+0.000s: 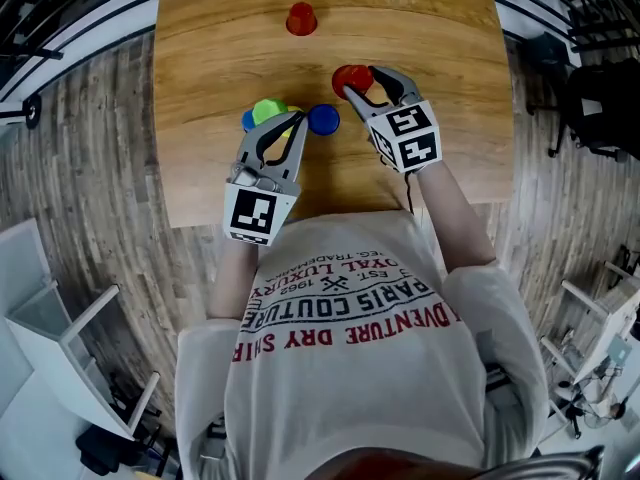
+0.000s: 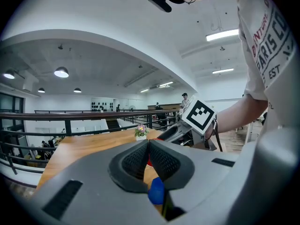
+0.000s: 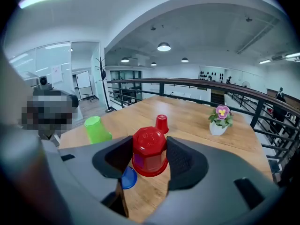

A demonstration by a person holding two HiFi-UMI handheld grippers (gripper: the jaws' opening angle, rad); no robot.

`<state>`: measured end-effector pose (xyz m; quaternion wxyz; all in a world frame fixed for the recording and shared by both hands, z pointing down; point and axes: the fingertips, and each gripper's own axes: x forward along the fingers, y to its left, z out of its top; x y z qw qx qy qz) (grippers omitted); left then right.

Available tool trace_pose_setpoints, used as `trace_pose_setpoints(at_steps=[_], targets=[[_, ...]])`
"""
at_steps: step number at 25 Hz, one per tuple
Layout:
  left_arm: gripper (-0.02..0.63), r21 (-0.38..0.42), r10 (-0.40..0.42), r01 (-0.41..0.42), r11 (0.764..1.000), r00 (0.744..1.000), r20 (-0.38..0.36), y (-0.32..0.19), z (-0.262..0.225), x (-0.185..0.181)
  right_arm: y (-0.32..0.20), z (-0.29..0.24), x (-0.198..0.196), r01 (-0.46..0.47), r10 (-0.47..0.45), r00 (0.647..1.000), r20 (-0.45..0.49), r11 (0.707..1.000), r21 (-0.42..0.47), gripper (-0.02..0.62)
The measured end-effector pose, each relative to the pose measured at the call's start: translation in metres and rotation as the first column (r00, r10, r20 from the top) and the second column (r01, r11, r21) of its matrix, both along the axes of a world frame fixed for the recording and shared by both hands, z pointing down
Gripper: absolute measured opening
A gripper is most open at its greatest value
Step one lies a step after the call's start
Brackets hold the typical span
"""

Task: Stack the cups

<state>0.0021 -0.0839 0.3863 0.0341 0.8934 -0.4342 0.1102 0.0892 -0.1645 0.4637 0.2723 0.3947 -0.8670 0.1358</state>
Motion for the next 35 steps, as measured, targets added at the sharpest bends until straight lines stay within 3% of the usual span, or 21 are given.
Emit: trace_pose_setpoints(at_steps=[9, 21, 30, 35], targets=[[0.017, 0.000, -0.021, 0.021, 1.000, 1.000, -0.003, 0.020, -0.004, -0.052, 0.042, -0.004, -0.058, 0.082, -0.082, 0.997, -0.010, 0.997, -0.011, 0.238], [0.017, -0.019, -0.032, 0.033, 0.999, 0.999, 0.003, 0.036, 0.003, -0.078, 0.063, 0.017, -0.083, 0.111, -0.114, 0.991, -0.074, 0.993, -0.038, 0.239], [0.017, -0.029, -0.039, 0.039, 0.999, 0.999, 0.002, 0.040, 0.008, -0.081, 0.062, 0.022, -0.087, 0.090, -0.093, 0.995, -0.045, 0.994, -0.057, 0.239], [0.017, -0.027, -0.034, 0.034, 0.999, 0.999, -0.002, 0.037, 0.008, -0.075, 0.062, 0.011, -0.088, 0.085, -0.083, 0.996, 0.041, 0.994, -0.061, 0.256]])
